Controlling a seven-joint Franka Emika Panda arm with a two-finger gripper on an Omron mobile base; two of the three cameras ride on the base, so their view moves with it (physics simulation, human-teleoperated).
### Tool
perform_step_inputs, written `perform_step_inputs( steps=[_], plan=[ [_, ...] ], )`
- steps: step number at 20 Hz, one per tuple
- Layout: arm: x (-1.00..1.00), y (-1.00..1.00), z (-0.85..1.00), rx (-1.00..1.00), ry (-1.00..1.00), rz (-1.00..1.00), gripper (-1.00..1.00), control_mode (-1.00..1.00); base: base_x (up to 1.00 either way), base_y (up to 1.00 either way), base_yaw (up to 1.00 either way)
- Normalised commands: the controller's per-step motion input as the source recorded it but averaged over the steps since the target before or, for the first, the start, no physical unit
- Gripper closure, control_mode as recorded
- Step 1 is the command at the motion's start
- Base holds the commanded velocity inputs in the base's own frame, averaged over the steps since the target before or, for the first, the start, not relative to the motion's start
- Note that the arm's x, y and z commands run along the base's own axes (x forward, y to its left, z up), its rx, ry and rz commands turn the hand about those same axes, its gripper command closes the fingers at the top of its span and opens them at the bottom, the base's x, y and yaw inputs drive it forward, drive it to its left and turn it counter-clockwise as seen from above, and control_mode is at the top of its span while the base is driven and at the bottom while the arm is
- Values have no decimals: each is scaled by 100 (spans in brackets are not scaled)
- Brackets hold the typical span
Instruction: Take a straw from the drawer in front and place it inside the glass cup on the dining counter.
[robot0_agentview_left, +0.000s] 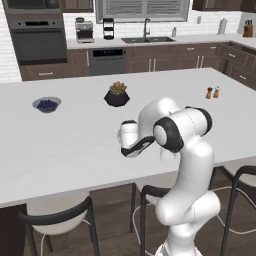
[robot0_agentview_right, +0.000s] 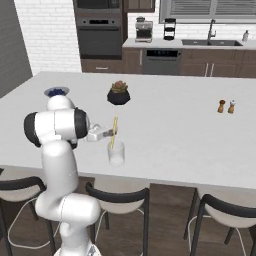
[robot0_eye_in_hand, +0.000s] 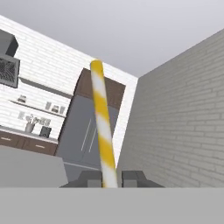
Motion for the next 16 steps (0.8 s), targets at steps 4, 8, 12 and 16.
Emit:
perform_step_inputs(
  steps=[4,8,12,16],
  plan=[
    [41,0,0,1,0,0,100,-100,0,0,0],
    [29,-1,-13,0,0,0,100,-100,0,0,0],
    [3,-14,-19,0,0,0,100,-100,0,0,0],
    [-8,-32,0,4,-1,0,100,-100,0,0,0]
  ],
)
